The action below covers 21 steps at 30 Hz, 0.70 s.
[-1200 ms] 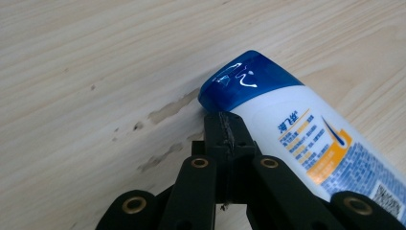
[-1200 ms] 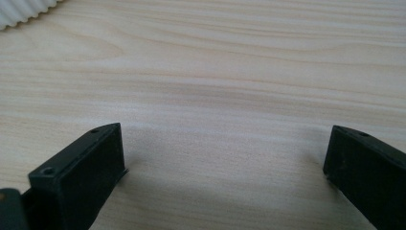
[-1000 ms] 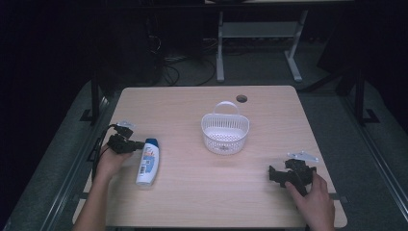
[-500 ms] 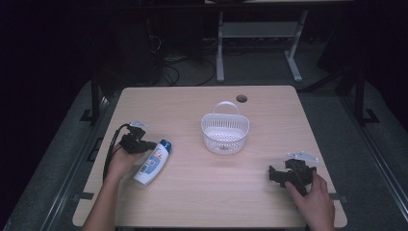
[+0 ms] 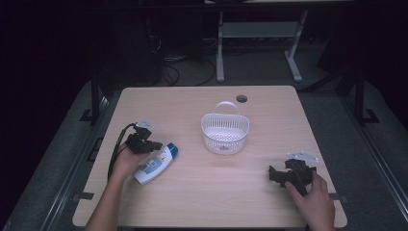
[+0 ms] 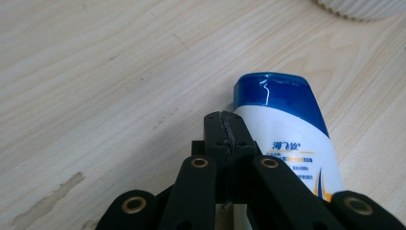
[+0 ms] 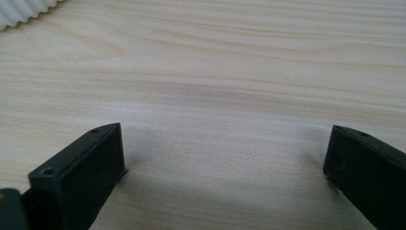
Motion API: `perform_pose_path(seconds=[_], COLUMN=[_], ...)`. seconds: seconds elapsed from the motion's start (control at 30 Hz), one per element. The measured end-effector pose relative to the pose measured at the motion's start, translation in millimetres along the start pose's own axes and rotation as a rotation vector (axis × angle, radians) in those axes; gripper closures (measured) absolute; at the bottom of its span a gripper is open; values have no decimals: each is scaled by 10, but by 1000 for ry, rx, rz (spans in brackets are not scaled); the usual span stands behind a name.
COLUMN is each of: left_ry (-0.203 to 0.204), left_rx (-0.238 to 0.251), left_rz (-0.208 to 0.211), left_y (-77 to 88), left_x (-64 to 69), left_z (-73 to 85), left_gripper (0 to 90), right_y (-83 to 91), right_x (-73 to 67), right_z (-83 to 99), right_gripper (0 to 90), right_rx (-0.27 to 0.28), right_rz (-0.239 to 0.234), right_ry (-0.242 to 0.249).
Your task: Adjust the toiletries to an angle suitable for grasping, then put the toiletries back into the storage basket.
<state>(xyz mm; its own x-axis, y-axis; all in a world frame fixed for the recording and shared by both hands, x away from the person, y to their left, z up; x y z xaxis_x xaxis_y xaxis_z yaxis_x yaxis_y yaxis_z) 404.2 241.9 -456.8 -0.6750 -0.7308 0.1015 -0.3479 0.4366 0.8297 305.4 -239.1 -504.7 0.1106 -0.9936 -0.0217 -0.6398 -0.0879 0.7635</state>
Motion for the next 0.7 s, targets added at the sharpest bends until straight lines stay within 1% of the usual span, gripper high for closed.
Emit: perform_pose_path(seconds=[0.03,0.17,0.27,0.33,0.4,0.47,0.53,0.6,0.7], left_ry=[6,23,30,26,22,20,4,-6,-19], left_rx=[15,46,46,46,51,45,28,13,-15], left_rz=[5,19,36,47,49,62,69,73,62], left_y=[23,94,118,120,122,114,93,70,30], left_x=[-4,5,50,87,123,155,192,229,284], left_z=[0,2,-4,-12,-26,-42,-56,-70,-93], left_gripper=[866,737,582,499,451,396,353,332,298], right_y=[0,0,0,0,0,0,0,-1,0], right_x=[0,1,0,0,0,0,0,1,1], right_z=[0,0,0,0,0,0,0,0,0], right_gripper=[0,0,0,0,0,0,0,0,0], right_rx=[0,0,0,0,0,0,0,0,0], right_rz=[0,0,0,0,0,0,0,0,0], right_ry=[0,1,1,1,1,0,0,1,1])
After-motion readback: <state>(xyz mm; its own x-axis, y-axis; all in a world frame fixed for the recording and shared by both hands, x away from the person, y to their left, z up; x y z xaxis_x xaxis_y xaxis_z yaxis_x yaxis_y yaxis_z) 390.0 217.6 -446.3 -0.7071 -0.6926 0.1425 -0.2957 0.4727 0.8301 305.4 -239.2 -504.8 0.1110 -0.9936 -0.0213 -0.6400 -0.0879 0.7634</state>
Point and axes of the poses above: each handheld gripper's, and its own axes: y roughly backward along the jaws, z roughly out of its underside, x roughly to its right, the point moved 3 cm from there along -y, roughly forward along the jaws, and after that the axes turned 4 degrees about -x, right-handed, at the moved point
